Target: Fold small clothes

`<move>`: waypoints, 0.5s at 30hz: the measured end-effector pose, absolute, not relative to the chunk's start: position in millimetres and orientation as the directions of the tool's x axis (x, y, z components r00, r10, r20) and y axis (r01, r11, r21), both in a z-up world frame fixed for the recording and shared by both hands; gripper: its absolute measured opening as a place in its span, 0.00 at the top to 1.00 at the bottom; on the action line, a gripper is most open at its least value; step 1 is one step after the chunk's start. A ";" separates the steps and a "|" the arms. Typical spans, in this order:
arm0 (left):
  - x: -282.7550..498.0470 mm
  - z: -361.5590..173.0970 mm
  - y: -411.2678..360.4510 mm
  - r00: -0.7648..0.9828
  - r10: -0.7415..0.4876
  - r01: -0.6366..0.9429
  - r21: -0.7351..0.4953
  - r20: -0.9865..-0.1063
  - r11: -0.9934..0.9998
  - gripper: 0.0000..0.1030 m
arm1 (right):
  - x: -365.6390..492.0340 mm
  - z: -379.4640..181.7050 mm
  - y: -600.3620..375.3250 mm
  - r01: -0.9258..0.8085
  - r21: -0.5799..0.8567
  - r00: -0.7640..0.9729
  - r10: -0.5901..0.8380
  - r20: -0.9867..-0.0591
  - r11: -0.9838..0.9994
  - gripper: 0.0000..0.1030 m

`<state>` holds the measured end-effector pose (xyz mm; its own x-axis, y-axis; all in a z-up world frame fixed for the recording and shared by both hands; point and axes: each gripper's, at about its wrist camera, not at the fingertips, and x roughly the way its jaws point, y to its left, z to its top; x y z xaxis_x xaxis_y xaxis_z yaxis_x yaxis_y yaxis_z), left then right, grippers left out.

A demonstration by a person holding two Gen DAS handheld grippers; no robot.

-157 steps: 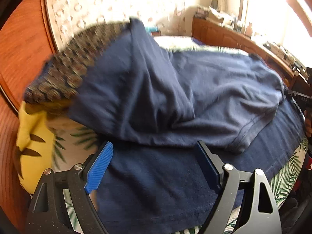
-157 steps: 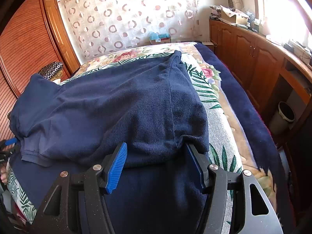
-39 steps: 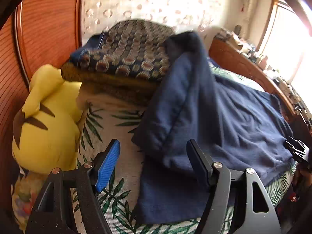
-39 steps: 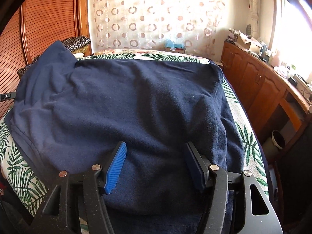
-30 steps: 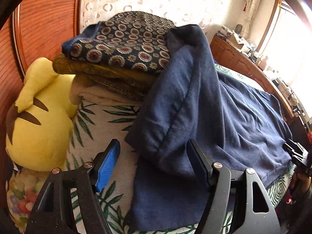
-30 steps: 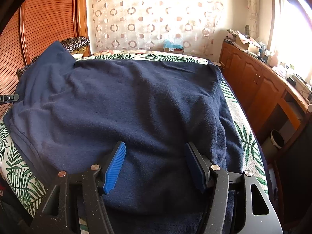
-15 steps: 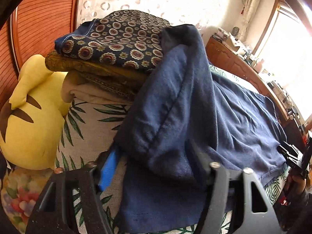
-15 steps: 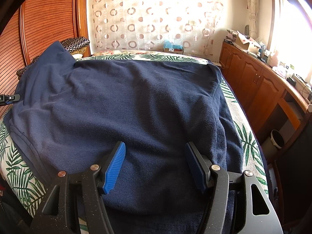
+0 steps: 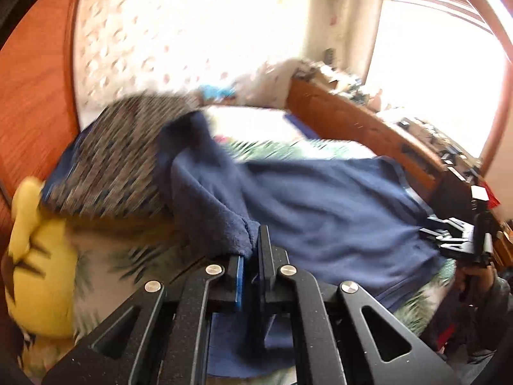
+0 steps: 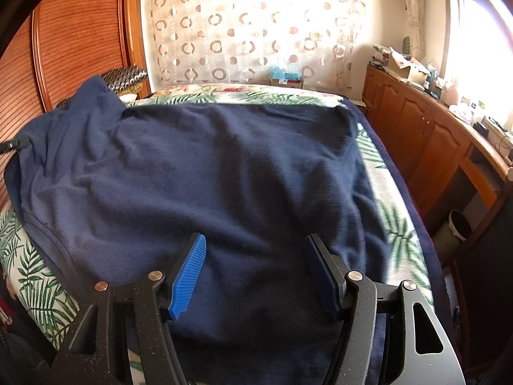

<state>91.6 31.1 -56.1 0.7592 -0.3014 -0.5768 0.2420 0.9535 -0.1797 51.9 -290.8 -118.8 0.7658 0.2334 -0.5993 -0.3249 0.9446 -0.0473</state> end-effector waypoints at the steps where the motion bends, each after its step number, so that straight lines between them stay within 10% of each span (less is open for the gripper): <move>1: 94.7 -46.9 23.5 0.759 -0.329 0.271 -0.187 -0.562 0.944 0.93 | 50.0 -114.8 -296.0 -0.317 -0.043 0.773 0.232 -0.590 0.947 0.36; 15: 133.8 -0.2 -128.4 0.662 -0.539 0.561 -0.132 -0.520 0.817 0.93 | 26.3 -93.9 -350.3 -0.211 -0.026 0.832 0.166 -0.529 0.977 0.36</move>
